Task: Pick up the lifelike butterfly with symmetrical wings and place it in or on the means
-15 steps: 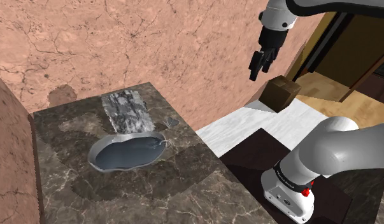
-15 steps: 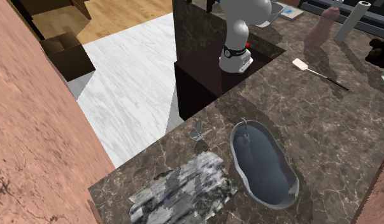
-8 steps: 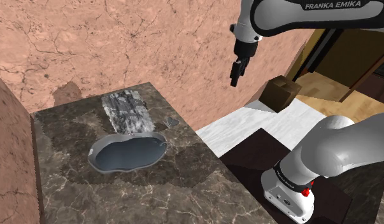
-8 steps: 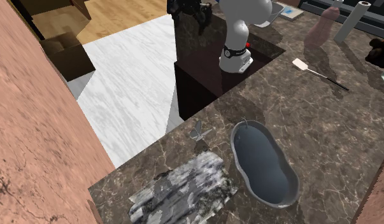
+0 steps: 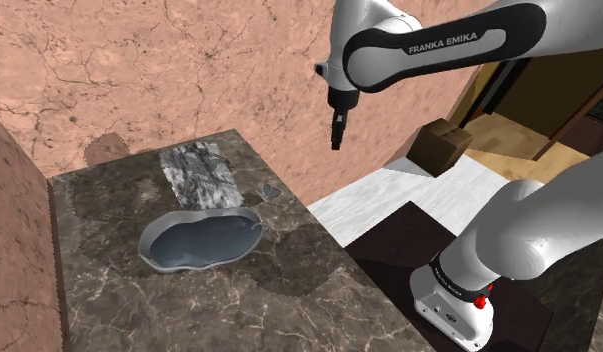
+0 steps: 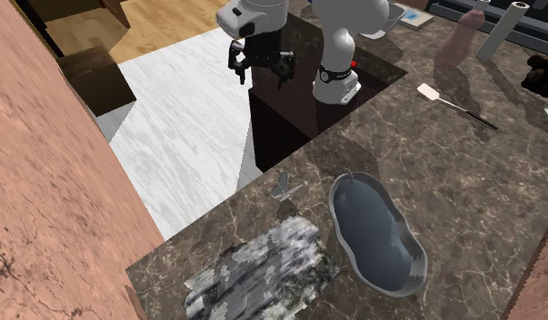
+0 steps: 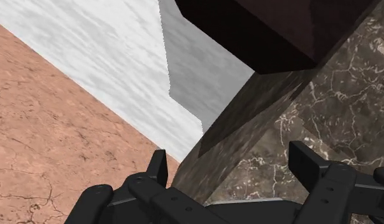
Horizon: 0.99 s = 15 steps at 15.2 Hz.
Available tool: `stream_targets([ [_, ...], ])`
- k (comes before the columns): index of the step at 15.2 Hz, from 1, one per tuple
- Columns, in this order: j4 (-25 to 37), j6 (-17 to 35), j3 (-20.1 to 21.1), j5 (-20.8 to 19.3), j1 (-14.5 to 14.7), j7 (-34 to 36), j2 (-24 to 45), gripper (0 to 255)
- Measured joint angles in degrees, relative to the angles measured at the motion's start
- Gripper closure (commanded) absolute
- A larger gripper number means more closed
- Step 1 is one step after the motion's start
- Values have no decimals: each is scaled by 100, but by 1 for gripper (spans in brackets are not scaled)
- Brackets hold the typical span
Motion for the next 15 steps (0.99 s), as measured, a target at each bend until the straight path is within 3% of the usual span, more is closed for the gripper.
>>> stream_targets([
  [9, 496, 1175, 377, -536, 403, -908, 1578, 0],
  [15, 914, 1837, 618, -1109, 670, -1352, 2634, 0],
])
